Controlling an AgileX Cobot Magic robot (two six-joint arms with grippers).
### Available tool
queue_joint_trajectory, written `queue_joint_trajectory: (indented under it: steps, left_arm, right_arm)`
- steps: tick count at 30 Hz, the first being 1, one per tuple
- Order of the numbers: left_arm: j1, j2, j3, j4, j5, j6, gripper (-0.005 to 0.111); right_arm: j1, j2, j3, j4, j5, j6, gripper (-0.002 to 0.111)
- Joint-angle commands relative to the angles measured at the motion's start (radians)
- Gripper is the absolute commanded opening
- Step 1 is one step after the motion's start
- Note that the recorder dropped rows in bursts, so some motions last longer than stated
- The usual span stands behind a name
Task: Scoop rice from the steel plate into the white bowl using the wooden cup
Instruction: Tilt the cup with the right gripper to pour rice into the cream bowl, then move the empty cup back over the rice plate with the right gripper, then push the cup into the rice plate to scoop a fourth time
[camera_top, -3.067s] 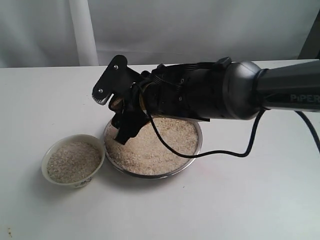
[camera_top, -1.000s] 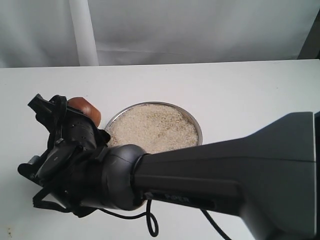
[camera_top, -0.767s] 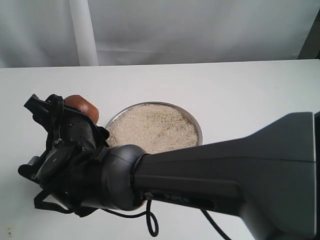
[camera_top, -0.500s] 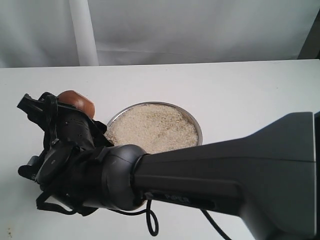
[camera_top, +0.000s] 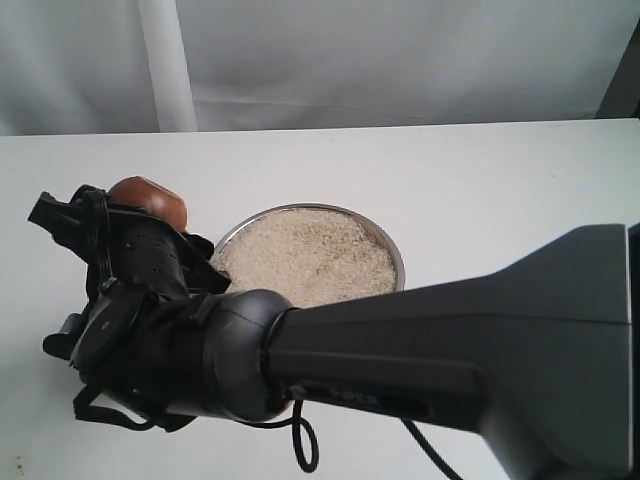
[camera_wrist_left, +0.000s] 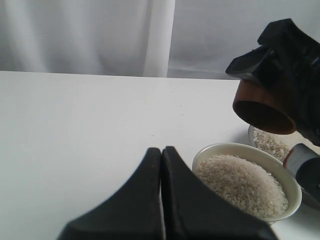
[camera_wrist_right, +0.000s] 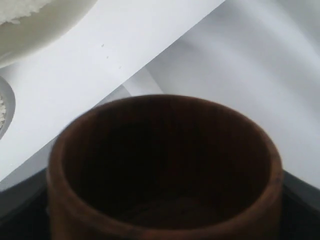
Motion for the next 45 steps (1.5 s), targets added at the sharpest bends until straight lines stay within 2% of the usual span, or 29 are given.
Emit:
queue_joint_trajectory:
  steps: [1,6,9,13,16,20,24,34,45]
  left_arm:
    - [-0.004,-0.003,-0.003,-0.005,-0.006,-0.004,0.0]
    - [-0.004,-0.003,-0.003,-0.005,-0.006,-0.002,0.0]
    - [-0.004,-0.003,-0.003,-0.005,-0.006,-0.002,0.0]
    - [-0.004,-0.003,-0.003,-0.005,-0.006,-0.002,0.0]
    - [-0.004,-0.003,-0.003,-0.005,-0.006,-0.004,0.0]
    - [-0.004,-0.003,-0.003,-0.005,-0.006,-0.004,0.0]
    - [-0.004,-0.003,-0.003,-0.005,-0.006,-0.004,0.0]
    - [-0.004,-0.003,-0.003,-0.005,-0.006,-0.002,0.0]
    - [-0.004,-0.003,-0.003,-0.005,-0.006,-0.004,0.0]
  right_arm:
    - [0.001,-0.014,-0.008,-0.012,0.059,0.124,0.0]
    - [-0.036,-0.101,-0.008,0.223,0.046,0.349,0.0]
    - [-0.085,-0.175,-0.008,0.364,0.017,0.403,0.0]
    - [-0.167,-0.239,-0.008,0.541,0.017,0.364,0.0]
    - [-0.227,-0.235,-0.008,0.621,0.111,0.16,0.0]
    - [-0.257,-0.176,-0.008,0.585,0.265,-0.085,0.0]
    - [-0.262,-0.119,-0.008,0.536,0.301,-0.195,0.0]
    - [-0.264,-0.007,-0.008,0.538,0.311,-0.256,0.0]
    - [-0.268,-0.003,0.059,0.602,0.275,-0.31,0.0]
